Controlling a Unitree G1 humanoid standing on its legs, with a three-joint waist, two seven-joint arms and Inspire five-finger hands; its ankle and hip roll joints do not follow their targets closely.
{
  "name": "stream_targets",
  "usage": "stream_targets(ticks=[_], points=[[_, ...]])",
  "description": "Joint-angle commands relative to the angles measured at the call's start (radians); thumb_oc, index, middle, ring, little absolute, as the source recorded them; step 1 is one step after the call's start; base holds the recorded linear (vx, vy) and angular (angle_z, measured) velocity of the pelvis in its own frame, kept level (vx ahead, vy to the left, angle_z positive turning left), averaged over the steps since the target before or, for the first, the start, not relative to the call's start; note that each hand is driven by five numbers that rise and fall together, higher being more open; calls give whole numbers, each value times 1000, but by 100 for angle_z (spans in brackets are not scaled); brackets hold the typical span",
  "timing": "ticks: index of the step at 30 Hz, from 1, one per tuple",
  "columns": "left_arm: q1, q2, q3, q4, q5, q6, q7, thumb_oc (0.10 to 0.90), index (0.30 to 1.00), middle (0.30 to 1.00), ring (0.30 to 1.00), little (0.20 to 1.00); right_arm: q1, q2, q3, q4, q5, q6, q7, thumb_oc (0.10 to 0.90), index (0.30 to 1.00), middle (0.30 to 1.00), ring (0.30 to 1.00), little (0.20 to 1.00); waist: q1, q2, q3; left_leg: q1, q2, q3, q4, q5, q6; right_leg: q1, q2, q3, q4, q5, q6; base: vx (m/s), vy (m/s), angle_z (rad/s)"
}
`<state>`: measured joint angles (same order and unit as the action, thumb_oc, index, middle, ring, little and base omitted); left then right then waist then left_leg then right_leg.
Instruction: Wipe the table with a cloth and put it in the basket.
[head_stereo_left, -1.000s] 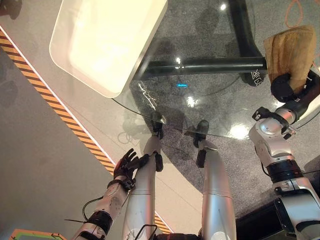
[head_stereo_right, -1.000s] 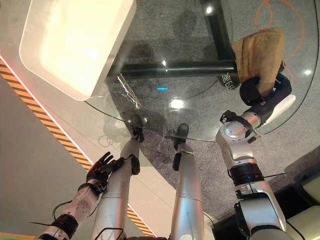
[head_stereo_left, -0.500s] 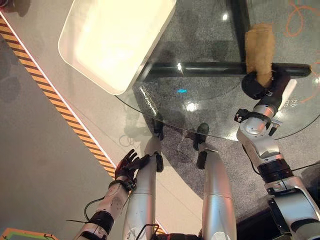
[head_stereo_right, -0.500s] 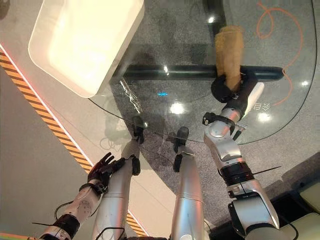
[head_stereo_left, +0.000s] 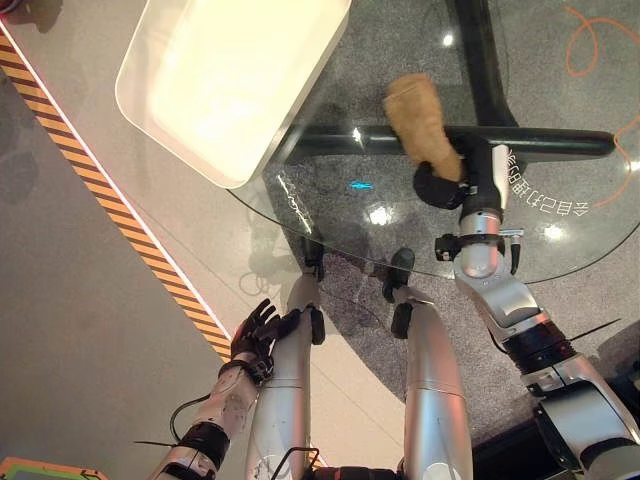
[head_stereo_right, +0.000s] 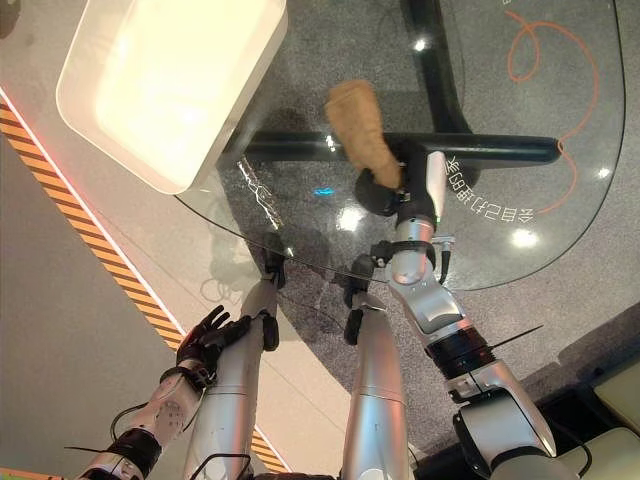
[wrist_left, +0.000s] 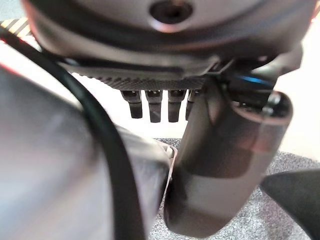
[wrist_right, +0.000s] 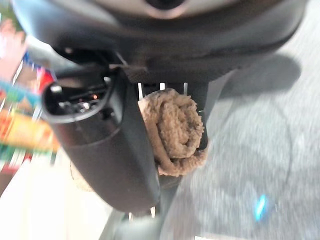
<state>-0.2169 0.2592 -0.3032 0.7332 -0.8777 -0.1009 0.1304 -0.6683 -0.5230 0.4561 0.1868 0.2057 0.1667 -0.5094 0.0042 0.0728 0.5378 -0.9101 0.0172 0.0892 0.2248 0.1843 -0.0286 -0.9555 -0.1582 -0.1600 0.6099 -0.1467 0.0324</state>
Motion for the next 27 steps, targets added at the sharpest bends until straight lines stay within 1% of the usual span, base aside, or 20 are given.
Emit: stream_targets(ticks=[1,4,8,15,20,27], points=[[103,-15,-51,47,37,3,-7,800,900,900,900,900,-28,17,83,-146,-47,-72,86,100,300,300,300,200,25,20,-18,1,-69,56,229,-282,-1,8,49,-7,-209,136,63,0,0,0],[92,-18,-59,54,38,6,1,800,900,900,900,900,-71,34,124,-163,-54,-60,117,100,300,300,300,200,33,22,-18,-1,-67,55,231,-283,-2,4,47,-9,-202,133,63,3,3,1],[83,-19,-61,58,43,11,7,800,900,900,900,900,-104,50,161,-168,-39,-36,130,100,300,300,300,200,41,23,-18,-2,-67,54,234,-283,-3,2,43,-13,-197,131,63,10,6,7],[73,-13,-67,49,41,11,5,800,900,900,900,900,-113,55,202,-142,-27,-3,147,100,300,300,300,200,48,25,-18,-6,-64,53,239,-283,-3,-5,36,-16,-190,134,65,4,1,5],[58,-8,-72,48,36,9,6,800,900,900,900,900,-115,49,205,-123,-17,-8,142,100,300,300,300,200,46,24,-18,1,-66,52,237,-280,-3,1,34,-17,-195,139,68,0,0,0],[47,-4,-78,39,21,-15,1,800,900,900,900,900,-115,45,202,-111,-2,-19,123,100,300,300,300,200,43,20,-18,22,-64,54,227,-276,-7,22,34,-21,-206,144,70,-10,-6,0]])
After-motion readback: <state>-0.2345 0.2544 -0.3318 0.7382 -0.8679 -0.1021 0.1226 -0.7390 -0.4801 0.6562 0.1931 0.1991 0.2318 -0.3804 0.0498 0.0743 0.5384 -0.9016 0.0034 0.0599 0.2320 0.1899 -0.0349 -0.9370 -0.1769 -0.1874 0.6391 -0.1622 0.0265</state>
